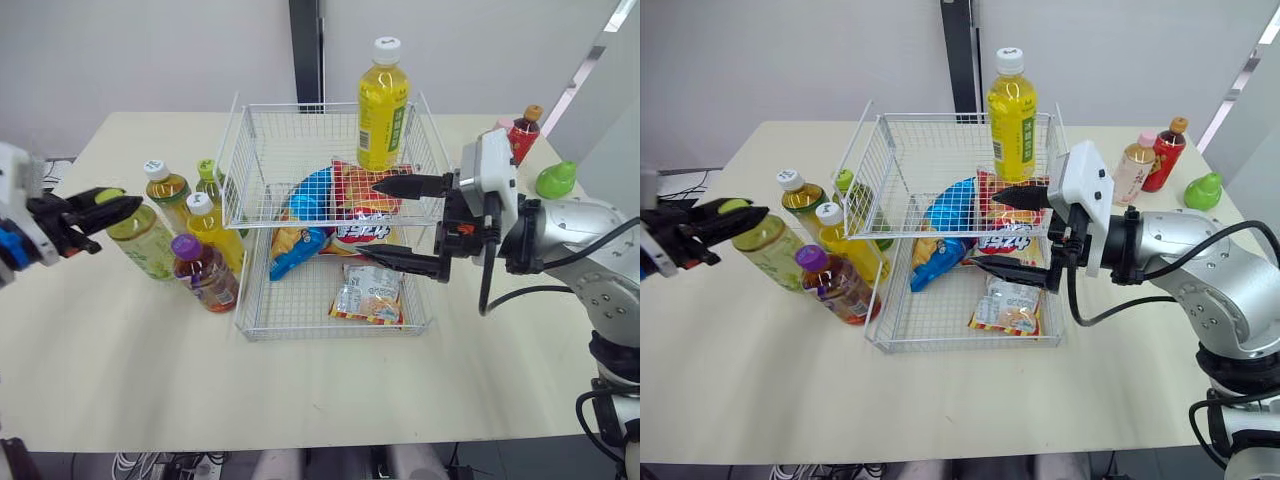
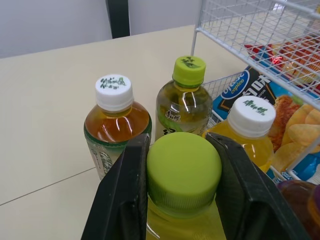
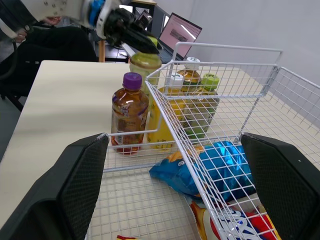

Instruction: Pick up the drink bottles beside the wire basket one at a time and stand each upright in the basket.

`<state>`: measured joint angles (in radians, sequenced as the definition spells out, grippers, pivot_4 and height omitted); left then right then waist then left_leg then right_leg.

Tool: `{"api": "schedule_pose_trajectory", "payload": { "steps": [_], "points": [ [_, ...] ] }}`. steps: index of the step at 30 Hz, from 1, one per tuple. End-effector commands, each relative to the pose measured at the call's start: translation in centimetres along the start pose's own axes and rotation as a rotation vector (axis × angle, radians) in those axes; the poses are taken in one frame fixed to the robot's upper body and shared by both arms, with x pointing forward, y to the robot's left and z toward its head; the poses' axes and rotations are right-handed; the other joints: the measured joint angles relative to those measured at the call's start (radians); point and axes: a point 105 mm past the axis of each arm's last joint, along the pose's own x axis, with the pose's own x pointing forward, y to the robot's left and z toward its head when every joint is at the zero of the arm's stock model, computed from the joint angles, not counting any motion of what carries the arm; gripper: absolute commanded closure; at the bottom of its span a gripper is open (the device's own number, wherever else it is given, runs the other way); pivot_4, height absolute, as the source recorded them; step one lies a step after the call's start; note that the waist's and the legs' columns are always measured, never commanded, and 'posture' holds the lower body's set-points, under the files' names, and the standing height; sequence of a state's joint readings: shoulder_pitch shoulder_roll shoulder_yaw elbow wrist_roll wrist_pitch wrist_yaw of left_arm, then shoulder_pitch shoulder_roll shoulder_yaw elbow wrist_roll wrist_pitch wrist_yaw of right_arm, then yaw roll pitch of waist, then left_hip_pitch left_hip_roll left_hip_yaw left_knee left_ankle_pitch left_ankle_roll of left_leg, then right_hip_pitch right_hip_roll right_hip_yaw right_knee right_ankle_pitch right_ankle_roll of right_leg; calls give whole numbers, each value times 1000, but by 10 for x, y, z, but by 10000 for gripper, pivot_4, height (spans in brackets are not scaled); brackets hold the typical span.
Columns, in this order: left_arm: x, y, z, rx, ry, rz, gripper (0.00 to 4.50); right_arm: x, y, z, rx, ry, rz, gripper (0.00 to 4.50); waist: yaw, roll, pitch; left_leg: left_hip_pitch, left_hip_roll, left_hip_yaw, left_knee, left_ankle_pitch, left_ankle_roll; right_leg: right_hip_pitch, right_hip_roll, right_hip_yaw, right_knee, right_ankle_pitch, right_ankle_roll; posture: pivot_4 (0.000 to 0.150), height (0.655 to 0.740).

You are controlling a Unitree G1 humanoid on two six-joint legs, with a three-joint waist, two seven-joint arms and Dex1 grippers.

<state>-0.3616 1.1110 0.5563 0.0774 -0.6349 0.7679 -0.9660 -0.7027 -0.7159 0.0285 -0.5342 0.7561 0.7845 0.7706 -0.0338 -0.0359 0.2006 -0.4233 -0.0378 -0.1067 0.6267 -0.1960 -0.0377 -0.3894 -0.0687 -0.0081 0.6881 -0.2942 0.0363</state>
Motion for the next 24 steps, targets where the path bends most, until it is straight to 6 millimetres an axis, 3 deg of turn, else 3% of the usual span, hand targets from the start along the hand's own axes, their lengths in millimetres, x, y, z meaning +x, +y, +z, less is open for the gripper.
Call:
{"api": "schedule_pose_trajectory", "payload": {
  "steps": [1,6,11,12,15,20,24],
  "points": [
    [-18,-4,54,117,-88,-22,31401,2,-3,10,-53,-33,-6,0,0,0,0,0,0,0,0,0,0,0,0,0,0,0,0,1500,7400],
    [-16,-5,102,157,-181,-54,31401,0,-13,13,-67,-50,-58,0,6,0,0,-1,-1,1,1,0,0,1,1,-2,-1,0,0,1500,7400],
    [5,-14,139,176,-224,-148,31401,-2,-18,16,-67,-64,-95,0,2,-1,0,-3,-1,2,1,0,0,1,4,-2,-2,1,2,1500,7400],
    [9,-17,148,182,-234,-167,31401,-8,-16,18,-68,-65,-99,0,1,-1,0,-3,-1,3,1,0,0,0,4,-2,-3,1,2,1500,7400],
    [22,-25,173,193,-270,-221,31401,-52,5,32,-91,-61,-114,0,14,-1,1,-9,-1,-2,2,0,0,-1,5,-5,-4,1,2,1500,7400],
    [36,-44,214,240,-317,-306,31401,-64,14,36,-80,-45,-163,0,-2,-3,2,-10,-2,0,3,0,0,-1,6,-3,-7,1,2,1500,7400],
    [52,-63,226,271,-299,-395,31401,-67,17,37,-71,-39,-191,0,-16,-2,3,-9,-1,1,2,0,0,-1,7,-2,-6,0,2,1500,7400]
  ]
}}
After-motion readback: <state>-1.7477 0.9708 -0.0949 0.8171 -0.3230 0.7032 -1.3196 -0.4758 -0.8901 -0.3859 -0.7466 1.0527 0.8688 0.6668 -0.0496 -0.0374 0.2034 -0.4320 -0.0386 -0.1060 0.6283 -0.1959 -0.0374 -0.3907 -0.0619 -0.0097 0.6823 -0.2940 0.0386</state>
